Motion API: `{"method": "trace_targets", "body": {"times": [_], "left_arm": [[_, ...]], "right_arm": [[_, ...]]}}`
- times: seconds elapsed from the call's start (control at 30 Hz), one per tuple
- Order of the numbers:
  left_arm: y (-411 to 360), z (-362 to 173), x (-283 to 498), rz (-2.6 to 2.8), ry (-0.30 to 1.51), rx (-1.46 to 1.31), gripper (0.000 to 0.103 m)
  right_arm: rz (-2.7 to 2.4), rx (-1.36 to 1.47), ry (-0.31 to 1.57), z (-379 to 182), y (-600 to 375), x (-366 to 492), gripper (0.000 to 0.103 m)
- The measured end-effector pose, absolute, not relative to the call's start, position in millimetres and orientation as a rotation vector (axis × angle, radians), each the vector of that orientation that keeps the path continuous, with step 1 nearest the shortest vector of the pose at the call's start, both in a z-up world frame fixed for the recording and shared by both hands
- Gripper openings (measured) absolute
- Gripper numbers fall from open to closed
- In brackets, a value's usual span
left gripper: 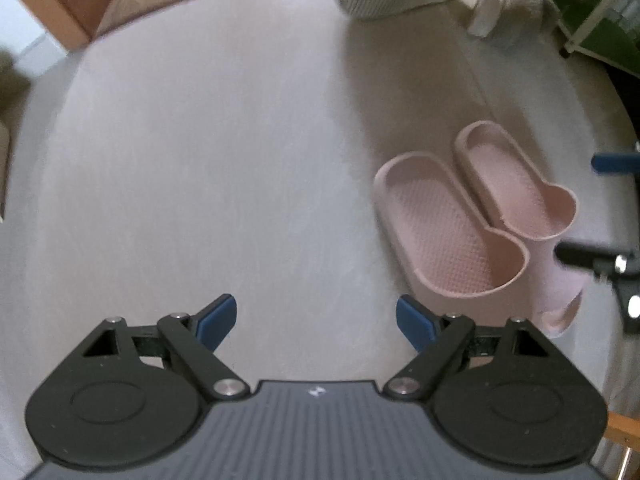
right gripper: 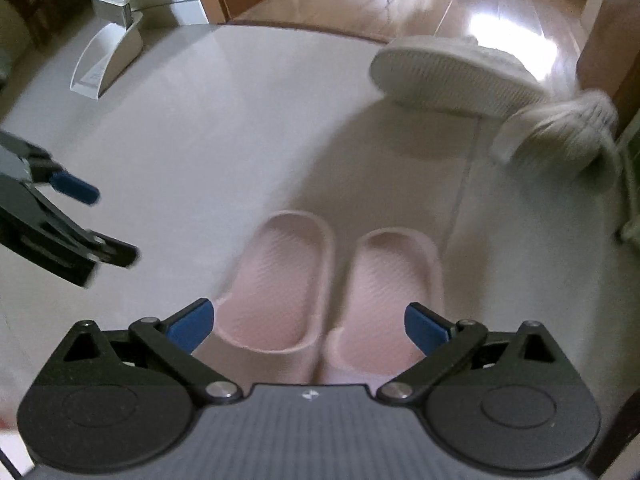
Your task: Organize objects
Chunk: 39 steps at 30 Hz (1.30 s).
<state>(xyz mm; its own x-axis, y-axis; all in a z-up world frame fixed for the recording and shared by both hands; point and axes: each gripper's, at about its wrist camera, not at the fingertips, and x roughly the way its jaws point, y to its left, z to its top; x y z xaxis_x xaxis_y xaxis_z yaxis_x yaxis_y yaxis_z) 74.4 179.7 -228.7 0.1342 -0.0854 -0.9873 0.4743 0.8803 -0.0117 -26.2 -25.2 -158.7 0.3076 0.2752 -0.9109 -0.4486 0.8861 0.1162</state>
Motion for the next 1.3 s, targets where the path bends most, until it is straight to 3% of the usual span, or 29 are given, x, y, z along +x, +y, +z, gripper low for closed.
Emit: {"method": "trace_targets", "body": {"times": [0.13, 0.67, 0.97, 1.3], "left_arm": [[153, -205, 76, -0.418, 1.317, 0.380, 0.095], [5, -130, 100, -0.611, 1.183, 0.478, 0.097], [-114, -164, 159, -0.652, 1.145, 0.375, 0.098], [-234, -233, 181, -0.620, 0.887, 0.691, 0.098]], "right_arm": [[0.487, -0.250, 1.086, -157, -55, -13, 0.103], [0.472, -0.279, 1.024, -169, -173, 55, 0.103], [0.502, -0.307, 1.143, -136, -235, 31, 0.103], [0.451, -0.225, 1.231, -115, -301, 31, 0.103]]}}
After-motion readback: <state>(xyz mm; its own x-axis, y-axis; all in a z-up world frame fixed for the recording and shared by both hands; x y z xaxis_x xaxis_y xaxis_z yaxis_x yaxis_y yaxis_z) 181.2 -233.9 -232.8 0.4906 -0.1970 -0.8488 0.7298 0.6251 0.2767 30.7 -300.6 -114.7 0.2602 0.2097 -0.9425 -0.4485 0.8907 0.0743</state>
